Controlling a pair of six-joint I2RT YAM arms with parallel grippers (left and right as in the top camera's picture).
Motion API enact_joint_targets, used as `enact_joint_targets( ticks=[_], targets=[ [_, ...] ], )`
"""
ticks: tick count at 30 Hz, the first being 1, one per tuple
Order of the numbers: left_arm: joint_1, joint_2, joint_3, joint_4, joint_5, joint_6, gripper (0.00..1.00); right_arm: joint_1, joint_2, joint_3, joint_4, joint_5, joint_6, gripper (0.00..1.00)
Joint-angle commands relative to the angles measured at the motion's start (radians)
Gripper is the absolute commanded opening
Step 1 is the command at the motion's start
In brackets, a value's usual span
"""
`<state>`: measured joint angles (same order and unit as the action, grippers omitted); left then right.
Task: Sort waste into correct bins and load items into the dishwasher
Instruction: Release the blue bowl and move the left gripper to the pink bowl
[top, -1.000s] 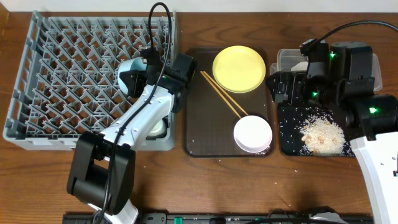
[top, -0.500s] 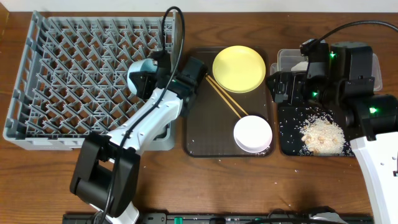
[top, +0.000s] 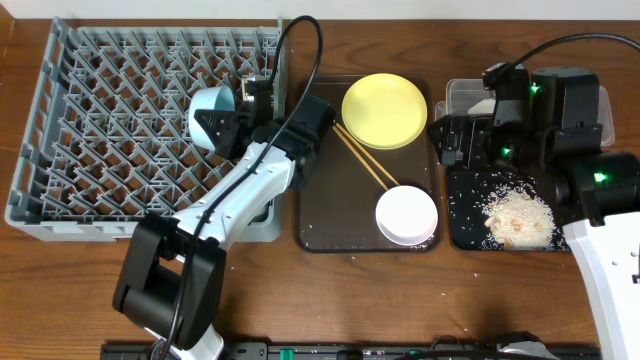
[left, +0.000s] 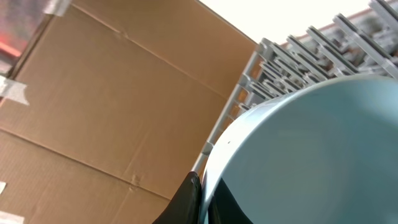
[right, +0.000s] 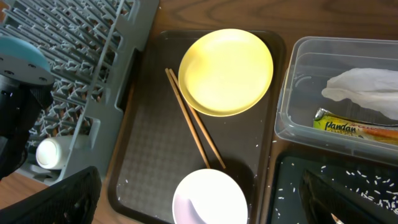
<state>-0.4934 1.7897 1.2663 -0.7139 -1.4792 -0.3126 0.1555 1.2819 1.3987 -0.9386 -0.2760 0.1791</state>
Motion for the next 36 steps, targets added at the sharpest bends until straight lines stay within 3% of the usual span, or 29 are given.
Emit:
enact_joint_targets(
  ticks=[1, 36],
  targets=[
    [-0.005, 0.004, -0.016, -0.002, -0.072, -0.068, 0.07, -0.001, 0.001, 0.006, 0.000, 0.003, 0.010, 0.99],
    [-0.024, 0.100, -0.083, 0.068, 0.028, -0.063, 0.07, -0.001, 0.001, 0.006, 0.000, 0.003, 0.010, 0.99]
  ],
)
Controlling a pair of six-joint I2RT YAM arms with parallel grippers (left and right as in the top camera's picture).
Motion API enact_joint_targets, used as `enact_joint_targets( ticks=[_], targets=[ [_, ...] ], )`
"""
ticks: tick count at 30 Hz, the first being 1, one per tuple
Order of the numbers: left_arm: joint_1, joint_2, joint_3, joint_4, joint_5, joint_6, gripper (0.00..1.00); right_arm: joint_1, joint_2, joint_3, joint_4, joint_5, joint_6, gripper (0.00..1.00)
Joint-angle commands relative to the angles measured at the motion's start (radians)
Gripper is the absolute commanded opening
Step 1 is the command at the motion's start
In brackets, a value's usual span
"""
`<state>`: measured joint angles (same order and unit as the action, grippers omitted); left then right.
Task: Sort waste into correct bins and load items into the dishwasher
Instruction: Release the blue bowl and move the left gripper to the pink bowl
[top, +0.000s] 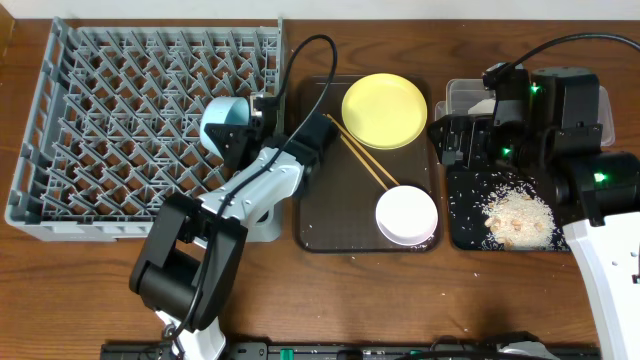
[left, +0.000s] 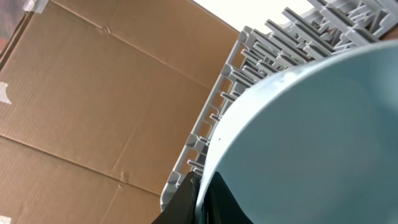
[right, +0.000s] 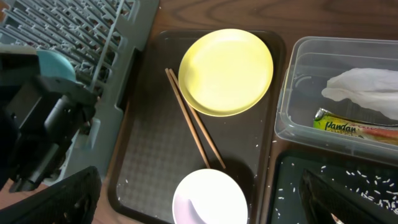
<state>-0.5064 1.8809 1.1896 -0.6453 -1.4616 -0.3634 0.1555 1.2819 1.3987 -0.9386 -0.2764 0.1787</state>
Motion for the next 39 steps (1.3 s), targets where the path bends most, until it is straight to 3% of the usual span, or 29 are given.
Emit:
enact_joint_targets(
  ticks=[1, 4, 7, 8, 9, 15, 22, 32, 35, 39],
  targets=[
    [-0.017, 0.008, -0.006, 0.000, 0.011, -0.010, 0.08, -0.001, 0.001, 0.006, 0.000, 0.003, 0.011, 0.99],
    [-0.047, 0.008, -0.006, -0.010, 0.015, 0.018, 0.10, -0.001, 0.001, 0.006, 0.000, 0.003, 0.011, 0.99],
    [-0.088, 0.008, -0.006, -0.032, 0.021, 0.018, 0.17, -0.001, 0.001, 0.006, 0.000, 0.003, 0.011, 0.99],
    [-0.101, 0.008, -0.006, -0.039, 0.039, 0.018, 0.24, -0.001, 0.001, 0.006, 0.000, 0.003, 0.011, 0.99],
    [-0.113, 0.008, -0.006, -0.049, 0.068, 0.018, 0.29, -0.001, 0.001, 0.006, 0.000, 0.003, 0.011, 0.99],
    [-0.134, 0.006, -0.006, -0.083, 0.314, 0.017, 0.36, -0.001, 0.001, 0.006, 0.000, 0.003, 0.011, 0.99],
    [-0.130, -0.028, 0.014, -0.085, 0.443, 0.014, 0.50, -0.001, 0.001, 0.006, 0.000, 0.003, 0.011, 0.99],
    [-0.106, -0.234, 0.066, -0.091, 0.838, 0.053, 0.66, -0.001, 0.001, 0.006, 0.000, 0.003, 0.011, 0.99],
    [-0.100, -0.322, 0.066, -0.080, 0.970, -0.041, 0.66, -0.001, 0.001, 0.006, 0.000, 0.003, 0.011, 0.99],
    [-0.101, -0.386, 0.065, -0.050, 1.234, -0.267, 0.66, -0.001, 0.001, 0.006, 0.000, 0.003, 0.011, 0.99]
  ],
)
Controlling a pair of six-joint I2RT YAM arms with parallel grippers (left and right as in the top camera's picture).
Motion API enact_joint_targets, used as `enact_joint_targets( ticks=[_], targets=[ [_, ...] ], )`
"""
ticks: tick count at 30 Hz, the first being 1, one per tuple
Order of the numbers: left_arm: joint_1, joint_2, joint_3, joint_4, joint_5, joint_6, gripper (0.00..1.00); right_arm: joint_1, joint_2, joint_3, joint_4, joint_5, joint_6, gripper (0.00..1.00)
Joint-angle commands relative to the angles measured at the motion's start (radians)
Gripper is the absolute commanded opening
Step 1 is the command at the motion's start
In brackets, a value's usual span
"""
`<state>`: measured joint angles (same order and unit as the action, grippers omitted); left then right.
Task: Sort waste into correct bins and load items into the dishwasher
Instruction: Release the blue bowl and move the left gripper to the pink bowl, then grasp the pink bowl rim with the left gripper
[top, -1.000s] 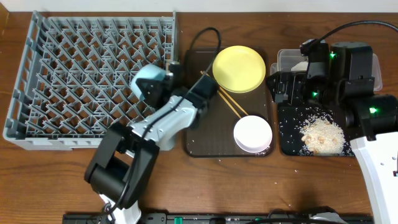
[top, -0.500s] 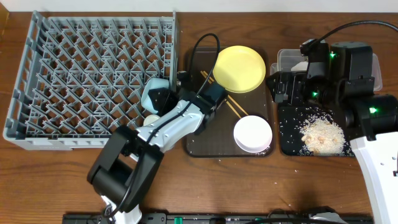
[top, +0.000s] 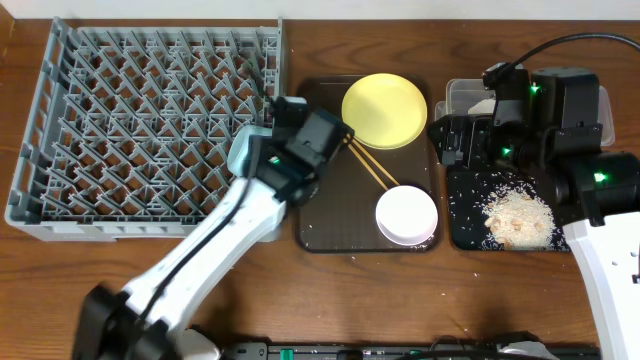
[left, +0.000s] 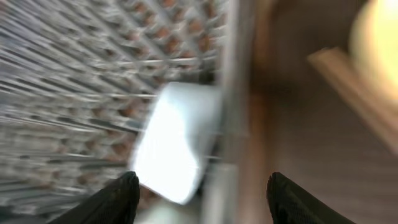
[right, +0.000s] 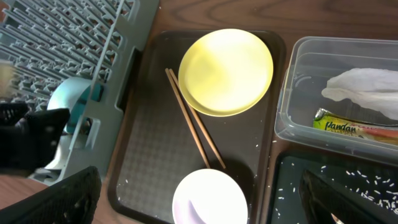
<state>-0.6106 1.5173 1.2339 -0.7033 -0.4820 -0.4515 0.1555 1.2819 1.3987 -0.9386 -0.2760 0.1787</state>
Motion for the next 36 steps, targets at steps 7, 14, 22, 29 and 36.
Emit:
enact_joint_targets(
  ticks=[7, 14, 22, 29, 36],
  targets=[
    [0.002, 0.053, -0.024, 0.121, 0.580, -0.383, 0.66, -0.001, 0.001, 0.006, 0.000, 0.003, 0.011, 0.99],
    [-0.013, 0.220, -0.031, 0.204, 0.738, -0.412, 0.66, -0.001, 0.001, 0.006, 0.000, 0.003, 0.011, 0.99],
    [-0.070, 0.308, -0.030, 0.330, 0.825, -0.389, 0.66, -0.001, 0.001, 0.006, 0.000, 0.003, 0.011, 0.99],
    [-0.094, 0.330, -0.034, 0.332, 0.848, -0.317, 0.66, -0.001, 0.001, 0.006, 0.000, 0.003, 0.011, 0.99],
    [-0.120, 0.398, -0.034, 0.336, 0.848, -0.336, 0.66, -0.001, 0.001, 0.006, 0.000, 0.003, 0.011, 0.99]
  ],
)
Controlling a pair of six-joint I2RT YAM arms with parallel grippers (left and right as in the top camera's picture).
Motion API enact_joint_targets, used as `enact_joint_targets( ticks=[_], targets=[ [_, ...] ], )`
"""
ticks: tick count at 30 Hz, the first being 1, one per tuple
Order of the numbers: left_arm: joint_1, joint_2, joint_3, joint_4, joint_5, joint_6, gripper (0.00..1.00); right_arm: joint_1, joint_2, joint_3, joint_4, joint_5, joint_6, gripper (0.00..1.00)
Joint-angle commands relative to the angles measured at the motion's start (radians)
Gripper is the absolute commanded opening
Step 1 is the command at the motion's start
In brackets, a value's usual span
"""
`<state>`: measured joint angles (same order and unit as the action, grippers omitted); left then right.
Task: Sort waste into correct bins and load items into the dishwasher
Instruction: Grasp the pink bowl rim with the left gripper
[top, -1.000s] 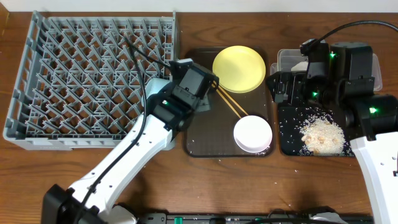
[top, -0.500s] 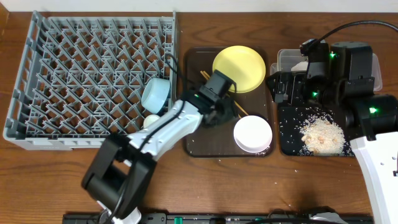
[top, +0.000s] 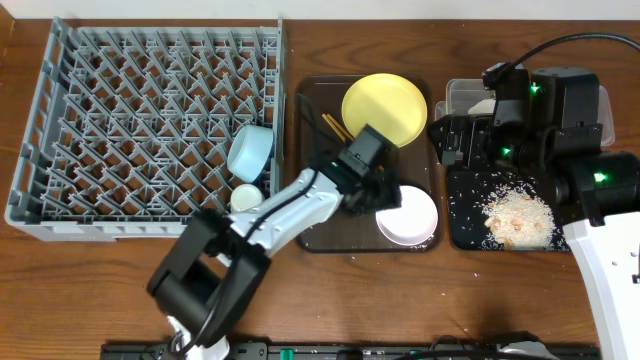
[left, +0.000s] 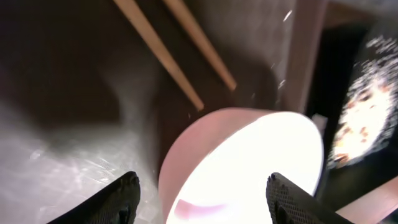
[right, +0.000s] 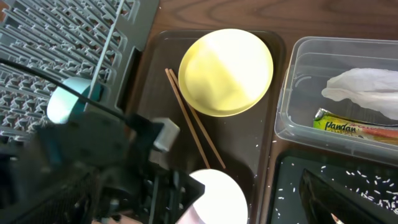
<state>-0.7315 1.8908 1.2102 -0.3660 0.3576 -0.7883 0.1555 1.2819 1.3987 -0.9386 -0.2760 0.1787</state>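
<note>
My left gripper is open low over the brown tray, its fingers standing on either side of the white bowl, apart from it. The white bowl sits at the tray's front right. Two chopsticks lie just behind it. The yellow plate rests at the tray's back. A light blue bowl stands tilted in the grey dish rack, with a white cup in front of it. My right gripper hangs open and empty.
A clear bin at the back right holds a white tissue and a wrapper. A black tray at the front right holds scattered rice. My left arm crosses the rack's corner and the tray.
My left gripper has moved from the rack's right edge beside the blue bowl to the tray, and now stands open around the white bowl. The right arm has not moved.
My left gripper held the blue bowl above the rack, then lower over the rack's right part. Then the bowl stood in the rack and the gripper was open beside it. Now the gripper is over the white bowl on the tray.
</note>
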Motion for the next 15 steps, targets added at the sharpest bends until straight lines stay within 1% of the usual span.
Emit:
enact_joint_targets(
  ticks=[1, 4, 7, 9, 15],
  targets=[
    [0.001, 0.027, -0.011, 0.000, 0.008, 0.001, 0.64, -0.001, 0.001, 0.006, 0.000, 0.003, 0.011, 0.99],
    [-0.001, 0.042, -0.011, 0.009, 0.004, 0.001, 0.56, -0.001, 0.001, 0.006, 0.000, 0.003, 0.011, 0.99],
    [-0.001, 0.058, -0.011, 0.010, -0.002, -0.023, 0.45, -0.001, 0.001, 0.006, 0.000, 0.003, 0.011, 0.99],
    [-0.001, 0.066, -0.011, 0.011, -0.003, -0.034, 0.39, -0.001, 0.001, 0.006, 0.000, 0.003, 0.011, 0.99],
    [0.002, 0.087, -0.011, 0.017, -0.004, -0.056, 0.31, -0.001, 0.001, 0.006, 0.000, 0.003, 0.011, 0.99]
  ],
)
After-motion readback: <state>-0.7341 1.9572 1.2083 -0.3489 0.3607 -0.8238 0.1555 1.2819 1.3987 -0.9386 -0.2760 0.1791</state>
